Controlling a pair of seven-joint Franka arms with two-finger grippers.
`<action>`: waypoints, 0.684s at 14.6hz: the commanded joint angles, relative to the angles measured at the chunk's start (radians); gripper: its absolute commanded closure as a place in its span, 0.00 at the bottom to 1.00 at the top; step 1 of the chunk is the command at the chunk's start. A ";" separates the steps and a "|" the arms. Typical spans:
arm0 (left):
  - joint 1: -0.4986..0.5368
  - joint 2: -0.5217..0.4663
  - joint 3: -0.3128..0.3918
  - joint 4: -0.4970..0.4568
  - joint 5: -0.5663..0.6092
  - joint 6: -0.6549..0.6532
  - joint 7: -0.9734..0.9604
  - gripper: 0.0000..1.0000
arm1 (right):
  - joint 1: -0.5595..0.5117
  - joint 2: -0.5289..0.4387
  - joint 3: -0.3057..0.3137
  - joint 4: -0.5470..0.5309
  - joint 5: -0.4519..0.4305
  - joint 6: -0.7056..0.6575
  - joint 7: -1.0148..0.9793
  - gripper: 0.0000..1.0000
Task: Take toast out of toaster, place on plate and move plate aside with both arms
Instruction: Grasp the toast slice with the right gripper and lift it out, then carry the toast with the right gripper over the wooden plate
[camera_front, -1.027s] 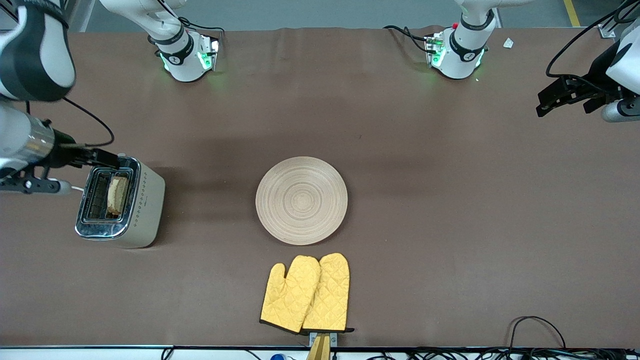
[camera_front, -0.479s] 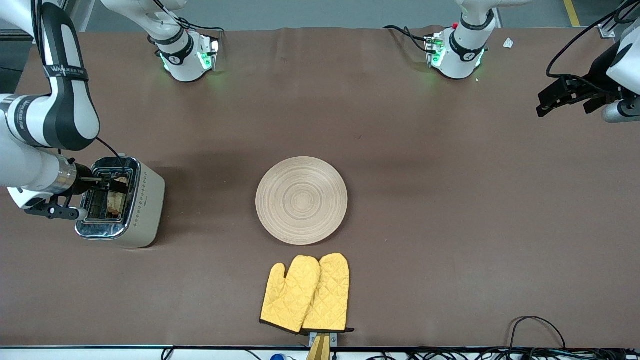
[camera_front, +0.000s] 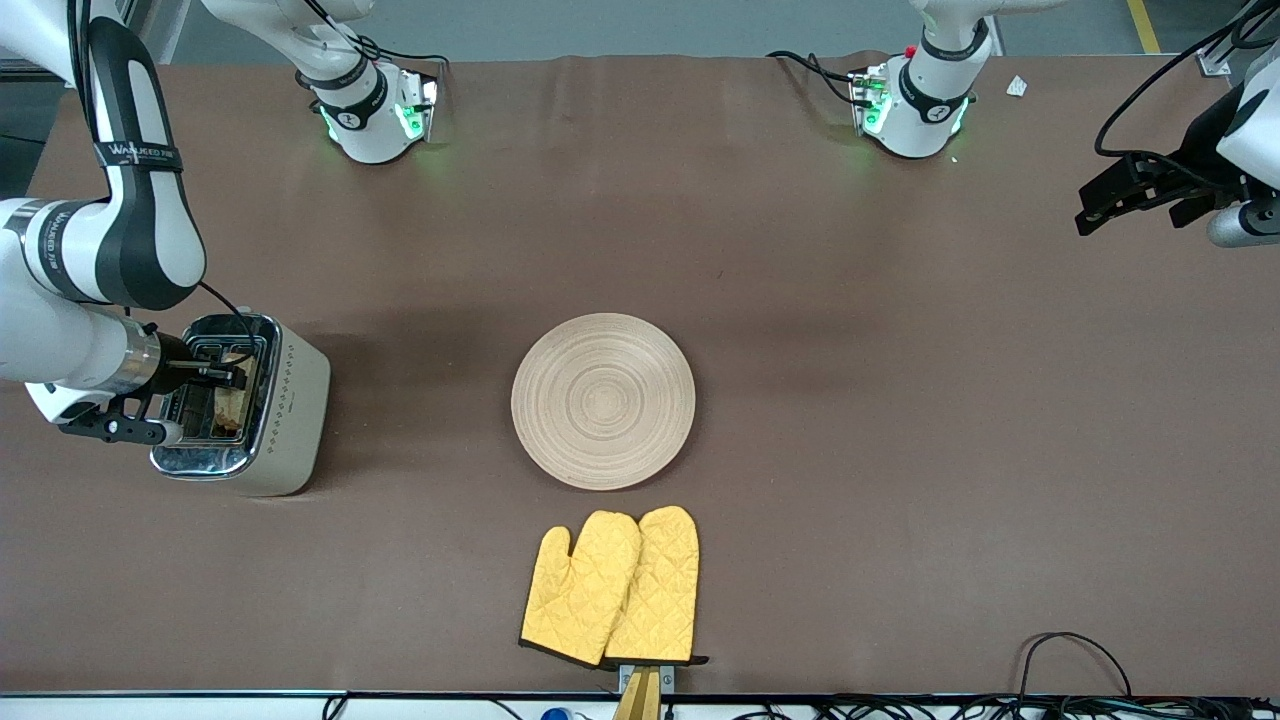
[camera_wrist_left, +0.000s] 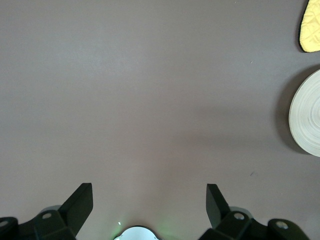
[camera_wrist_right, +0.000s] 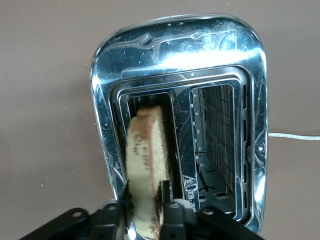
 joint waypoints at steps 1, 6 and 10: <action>-0.007 0.005 0.002 0.012 -0.002 -0.001 0.003 0.00 | -0.003 -0.017 0.006 0.017 0.000 -0.019 0.008 1.00; -0.010 0.005 -0.001 0.020 -0.005 -0.001 0.003 0.00 | 0.008 -0.040 0.021 0.322 0.002 -0.375 0.000 1.00; -0.010 0.007 -0.001 0.020 -0.005 -0.001 0.003 0.00 | 0.061 -0.048 0.121 0.460 -0.021 -0.521 0.066 1.00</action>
